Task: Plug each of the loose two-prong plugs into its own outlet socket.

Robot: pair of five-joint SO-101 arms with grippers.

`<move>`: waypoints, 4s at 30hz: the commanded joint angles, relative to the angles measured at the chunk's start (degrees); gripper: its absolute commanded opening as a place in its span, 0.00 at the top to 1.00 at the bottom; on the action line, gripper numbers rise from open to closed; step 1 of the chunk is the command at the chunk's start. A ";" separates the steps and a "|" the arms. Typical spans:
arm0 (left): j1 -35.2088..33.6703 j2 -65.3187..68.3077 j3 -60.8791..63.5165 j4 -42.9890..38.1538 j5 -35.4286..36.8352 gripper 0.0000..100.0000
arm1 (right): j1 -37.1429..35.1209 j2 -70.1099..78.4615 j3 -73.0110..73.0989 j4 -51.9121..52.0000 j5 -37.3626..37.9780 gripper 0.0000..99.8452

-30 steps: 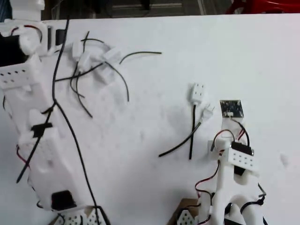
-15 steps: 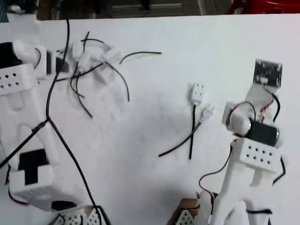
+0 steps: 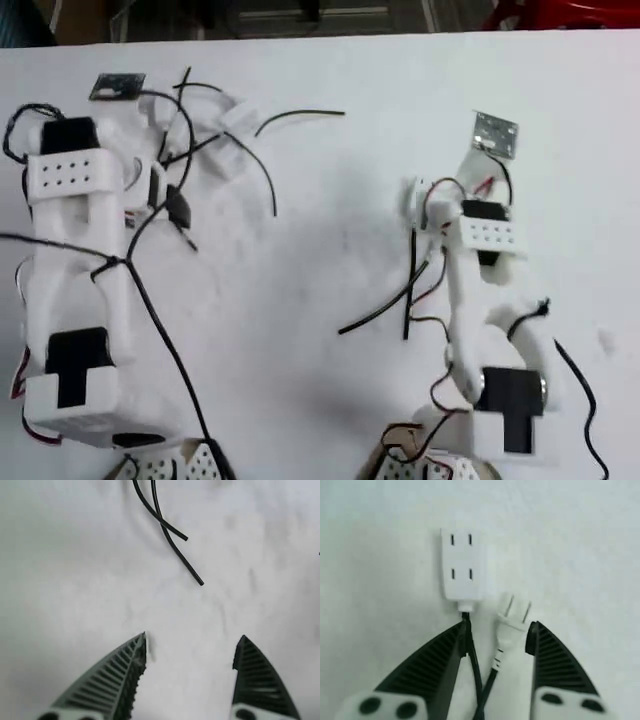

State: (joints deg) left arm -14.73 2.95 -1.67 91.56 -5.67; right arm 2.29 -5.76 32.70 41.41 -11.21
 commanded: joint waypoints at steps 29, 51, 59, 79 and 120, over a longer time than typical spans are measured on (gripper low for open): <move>0.48 -3.12 30.68 -39.65 8.09 0.72 | 1.10 37.49 -50.11 26.42 -0.88 0.94; -6.20 -3.21 30.42 -39.65 18.20 0.72 | -18.33 18.07 -63.12 55.69 -30.59 0.94; -12.18 -3.21 30.51 -41.32 27.16 0.72 | -30.11 25.80 -56.26 47.43 -38.95 0.94; -11.74 -3.30 30.42 -41.32 27.16 0.72 | -41.98 50.77 -66.02 39.96 -39.65 0.91; -10.24 -3.12 30.59 -41.32 26.81 0.72 | 2.59 15.16 -34.37 37.76 2.55 0.64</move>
State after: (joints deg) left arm -25.63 2.95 29.36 51.03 21.14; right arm 4.48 8.22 -3.43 84.92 -12.26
